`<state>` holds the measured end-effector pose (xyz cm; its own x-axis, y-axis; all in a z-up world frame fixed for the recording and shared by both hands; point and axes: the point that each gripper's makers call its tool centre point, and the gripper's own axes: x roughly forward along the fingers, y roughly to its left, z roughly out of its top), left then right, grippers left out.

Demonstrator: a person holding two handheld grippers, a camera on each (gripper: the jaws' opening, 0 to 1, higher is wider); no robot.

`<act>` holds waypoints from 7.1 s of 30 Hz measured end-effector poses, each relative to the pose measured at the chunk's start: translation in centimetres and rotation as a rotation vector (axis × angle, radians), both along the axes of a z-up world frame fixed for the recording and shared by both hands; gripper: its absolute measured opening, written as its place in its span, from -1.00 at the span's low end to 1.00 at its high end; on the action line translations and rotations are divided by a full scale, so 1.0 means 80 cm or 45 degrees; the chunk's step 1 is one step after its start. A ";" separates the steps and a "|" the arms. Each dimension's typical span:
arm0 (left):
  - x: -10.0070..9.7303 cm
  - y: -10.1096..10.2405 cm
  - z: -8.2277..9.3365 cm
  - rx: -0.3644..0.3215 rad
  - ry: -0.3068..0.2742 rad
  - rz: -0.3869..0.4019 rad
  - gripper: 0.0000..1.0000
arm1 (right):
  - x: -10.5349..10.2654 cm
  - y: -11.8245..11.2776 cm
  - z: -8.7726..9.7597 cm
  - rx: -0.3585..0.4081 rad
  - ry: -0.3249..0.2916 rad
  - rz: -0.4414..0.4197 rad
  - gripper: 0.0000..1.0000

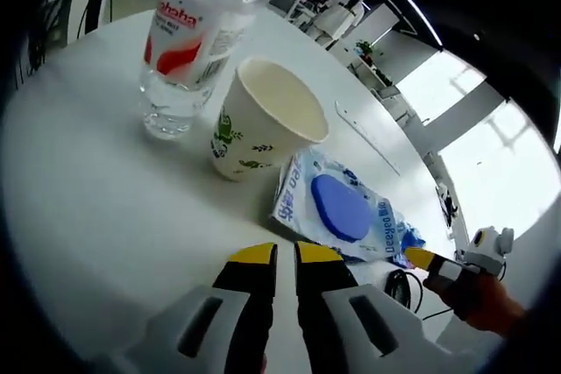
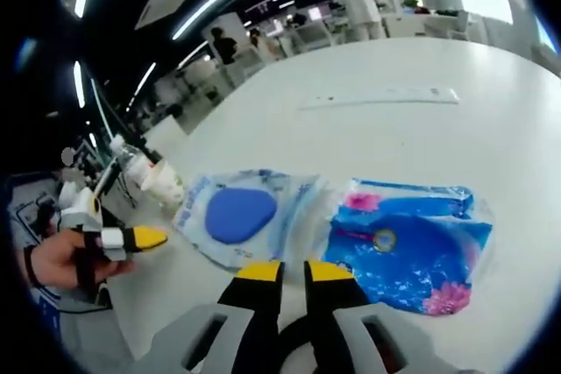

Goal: Arrange the tabletop items into an orderly group along one side of the table until the central work area is clear of visible clutter.

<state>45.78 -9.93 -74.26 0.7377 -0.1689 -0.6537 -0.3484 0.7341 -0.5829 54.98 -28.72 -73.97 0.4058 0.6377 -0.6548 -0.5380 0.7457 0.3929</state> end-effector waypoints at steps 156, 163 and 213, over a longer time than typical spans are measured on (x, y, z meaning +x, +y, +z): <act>0.072 -0.241 0.011 0.441 -0.071 -0.799 -0.68 | -0.014 -0.172 -0.010 0.027 0.030 -0.214 -0.64; 0.060 -0.250 0.004 0.432 -0.050 -0.830 -0.65 | -0.027 -0.165 -0.014 0.036 0.039 -0.202 -0.64; 0.034 -0.262 -0.028 0.453 0.026 -0.898 -0.75 | -0.074 -0.126 -0.022 0.039 0.095 -0.220 -0.59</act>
<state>48.47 -30.90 -76.52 0.5212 -0.3706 -0.7687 0.2605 0.9269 -0.2703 49.02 -38.79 -75.69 0.4620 0.5829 -0.6684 -0.3714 0.8115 0.4511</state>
